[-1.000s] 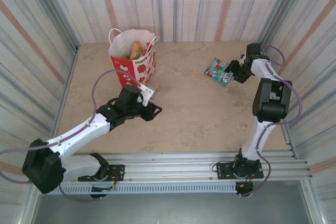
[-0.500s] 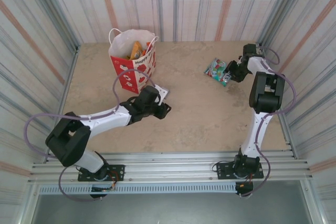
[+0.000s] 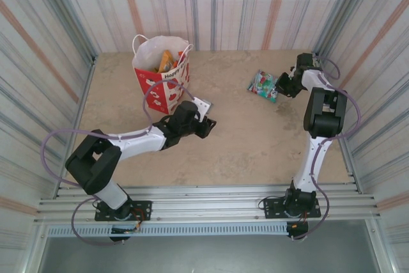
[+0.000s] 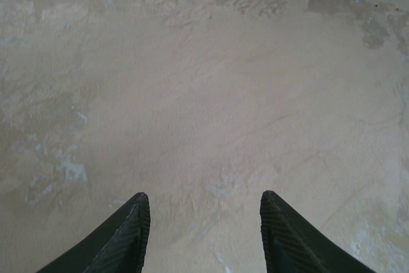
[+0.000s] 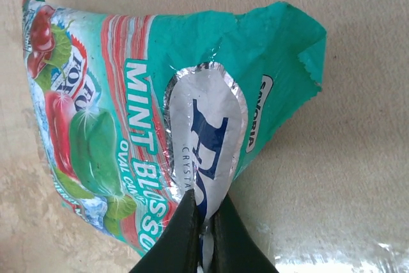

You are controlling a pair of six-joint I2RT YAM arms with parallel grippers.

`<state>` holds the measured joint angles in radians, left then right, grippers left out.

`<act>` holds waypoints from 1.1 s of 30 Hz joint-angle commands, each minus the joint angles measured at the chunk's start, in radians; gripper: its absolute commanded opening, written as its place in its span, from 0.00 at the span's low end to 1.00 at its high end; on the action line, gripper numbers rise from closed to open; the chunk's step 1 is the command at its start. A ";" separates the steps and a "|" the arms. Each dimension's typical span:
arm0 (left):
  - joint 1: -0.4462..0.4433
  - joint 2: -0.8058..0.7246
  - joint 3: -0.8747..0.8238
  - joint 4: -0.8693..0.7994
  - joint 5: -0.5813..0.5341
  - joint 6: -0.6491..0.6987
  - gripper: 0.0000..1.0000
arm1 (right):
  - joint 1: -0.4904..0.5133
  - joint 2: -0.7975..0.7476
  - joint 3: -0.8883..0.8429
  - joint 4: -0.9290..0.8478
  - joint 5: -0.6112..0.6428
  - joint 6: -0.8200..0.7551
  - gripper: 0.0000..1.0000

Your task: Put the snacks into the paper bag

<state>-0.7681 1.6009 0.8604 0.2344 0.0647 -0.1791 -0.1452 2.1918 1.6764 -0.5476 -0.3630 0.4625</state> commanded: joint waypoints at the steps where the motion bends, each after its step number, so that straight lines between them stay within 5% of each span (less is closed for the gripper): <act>1: -0.008 0.027 0.046 0.071 -0.012 0.057 0.51 | 0.007 -0.091 -0.051 -0.025 0.014 -0.063 0.00; 9: 0.024 0.071 0.129 0.092 0.089 0.127 0.53 | 0.062 -0.299 -0.190 -0.038 0.046 -0.246 0.00; 23: 0.182 0.300 0.512 -0.070 0.668 0.337 0.57 | 0.304 -0.640 -0.405 -0.094 0.111 -0.781 0.00; 33: 0.187 0.405 0.673 -0.253 0.828 0.540 0.66 | 0.342 -0.819 -0.505 -0.057 0.017 -1.030 0.00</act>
<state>-0.5789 1.9892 1.4887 0.0551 0.8082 0.2741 0.1802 1.4357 1.2030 -0.6323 -0.2886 -0.4271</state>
